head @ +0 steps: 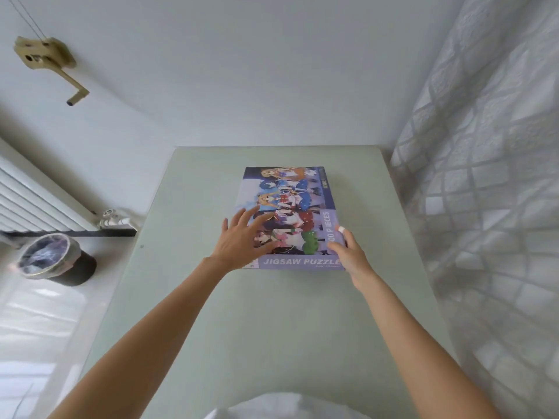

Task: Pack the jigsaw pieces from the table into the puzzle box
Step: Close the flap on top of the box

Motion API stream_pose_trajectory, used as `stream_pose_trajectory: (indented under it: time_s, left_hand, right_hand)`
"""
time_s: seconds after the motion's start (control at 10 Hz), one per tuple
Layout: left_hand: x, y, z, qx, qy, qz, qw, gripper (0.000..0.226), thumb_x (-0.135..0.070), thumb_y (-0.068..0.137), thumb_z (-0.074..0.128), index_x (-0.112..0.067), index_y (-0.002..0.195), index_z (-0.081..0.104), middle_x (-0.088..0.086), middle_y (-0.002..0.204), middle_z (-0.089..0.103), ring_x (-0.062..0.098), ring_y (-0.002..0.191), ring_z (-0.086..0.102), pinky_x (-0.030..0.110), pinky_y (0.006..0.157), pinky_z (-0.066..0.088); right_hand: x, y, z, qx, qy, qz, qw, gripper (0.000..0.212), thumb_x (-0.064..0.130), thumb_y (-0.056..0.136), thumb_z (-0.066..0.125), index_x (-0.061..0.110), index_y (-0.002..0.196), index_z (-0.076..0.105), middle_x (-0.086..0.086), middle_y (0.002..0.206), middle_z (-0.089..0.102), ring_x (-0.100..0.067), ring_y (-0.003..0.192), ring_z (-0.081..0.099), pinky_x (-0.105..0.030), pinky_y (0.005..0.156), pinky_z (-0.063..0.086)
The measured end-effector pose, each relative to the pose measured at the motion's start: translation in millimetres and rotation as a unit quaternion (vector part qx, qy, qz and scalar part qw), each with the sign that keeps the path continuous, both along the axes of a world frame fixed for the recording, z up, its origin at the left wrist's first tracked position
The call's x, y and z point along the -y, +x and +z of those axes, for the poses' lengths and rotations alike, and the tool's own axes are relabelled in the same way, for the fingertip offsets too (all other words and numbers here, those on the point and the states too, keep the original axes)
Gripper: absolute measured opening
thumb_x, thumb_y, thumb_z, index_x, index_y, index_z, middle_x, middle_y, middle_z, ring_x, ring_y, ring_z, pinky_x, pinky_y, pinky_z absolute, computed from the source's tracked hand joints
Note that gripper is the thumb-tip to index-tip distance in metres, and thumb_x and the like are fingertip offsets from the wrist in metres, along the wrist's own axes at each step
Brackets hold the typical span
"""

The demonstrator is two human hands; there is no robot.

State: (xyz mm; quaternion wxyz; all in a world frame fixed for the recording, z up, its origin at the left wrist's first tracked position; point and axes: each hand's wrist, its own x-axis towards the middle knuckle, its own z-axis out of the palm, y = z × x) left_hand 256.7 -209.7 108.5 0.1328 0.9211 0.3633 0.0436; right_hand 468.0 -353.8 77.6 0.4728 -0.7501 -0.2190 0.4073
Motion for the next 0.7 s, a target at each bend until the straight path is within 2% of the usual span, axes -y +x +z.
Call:
stream_pose_trajectory:
  time_s: [0.1, 0.2, 0.3, 0.4, 0.5, 0.7]
  left_hand:
    - [7.5, -15.8, -26.1, 0.023, -0.130, 0.189, 0.973, 0.075, -0.059, 0.082, 0.054, -0.032, 0.144, 0.021, 0.013, 0.154, 0.012, 0.036, 0.140, 0.015, 0.050, 0.111, 0.023]
    - [14.6, -35.8, -52.3, -0.006, -0.243, 0.278, 0.929, 0.083, -0.054, 0.082, 0.059, -0.024, 0.146, 0.017, 0.019, 0.147, 0.025, 0.038, 0.129, 0.037, 0.044, 0.103, 0.034]
    - [21.5, -49.0, -66.9, 0.009, -0.307, 0.311, 0.900, 0.073, -0.036, 0.087, 0.060, -0.014, 0.145, 0.022, 0.016, 0.128, 0.053, 0.031, 0.113, 0.053, 0.035, 0.090, 0.041]
    - [28.5, -54.9, -77.2, 0.059, -0.313, 0.333, 0.887, 0.059, -0.021, 0.086, 0.062, -0.012, 0.139, 0.035, 0.010, 0.126, 0.058, 0.028, 0.112, 0.055, 0.033, 0.089, 0.043]
    - [35.6, -58.0, -78.8, 0.109, -0.310, 0.344, 0.880, 0.051, -0.014, 0.085, 0.064, -0.014, 0.132, 0.046, 0.009, 0.125, 0.060, 0.026, 0.108, 0.059, 0.033, 0.088, 0.046]
    - [45.9, -67.5, -78.6, 0.143, -0.300, 0.340, 0.880, 0.044, -0.010, 0.087, 0.059, -0.014, 0.130, 0.049, 0.006, 0.123, 0.061, 0.023, 0.105, 0.062, 0.034, 0.089, 0.047]
  right_hand:
    - [14.6, -14.3, -14.4, -0.010, -0.046, 0.019, 0.999, 0.060, 0.015, 0.088, 0.054, 0.023, 0.143, 0.030, 0.010, 0.137, 0.038, -0.012, 0.129, 0.036, -0.026, 0.100, 0.029]
    - [22.0, -12.8, -47.5, -0.012, -0.083, 0.051, 0.995, 0.073, 0.035, 0.070, 0.060, 0.026, 0.139, 0.037, 0.011, 0.137, 0.044, -0.015, 0.126, 0.044, -0.036, 0.107, 0.035]
    - [22.6, 0.7, -88.4, -0.002, -0.097, 0.065, 0.993, 0.082, 0.045, 0.057, 0.056, 0.026, 0.136, 0.042, 0.004, 0.136, 0.051, -0.018, 0.123, 0.049, -0.041, 0.105, 0.038]
    - [26.2, -20.5, -43.8, 0.018, -0.116, 0.065, 0.991, 0.068, 0.029, 0.079, 0.059, 0.018, 0.142, 0.035, 0.002, 0.143, 0.042, -0.018, 0.129, 0.043, -0.036, 0.108, 0.034]
    - [28.2, -29.2, -33.5, 0.034, -0.126, 0.057, 0.990, 0.062, 0.016, 0.089, 0.054, 0.012, 0.145, 0.029, 0.000, 0.149, 0.032, -0.018, 0.136, 0.032, -0.030, 0.109, 0.027]
    - [33.2, -36.6, -36.6, 0.076, -0.121, 0.074, 0.987, 0.061, 0.013, 0.088, 0.055, 0.009, 0.143, 0.029, -0.006, 0.150, 0.029, -0.020, 0.138, 0.028, -0.031, 0.110, 0.024]
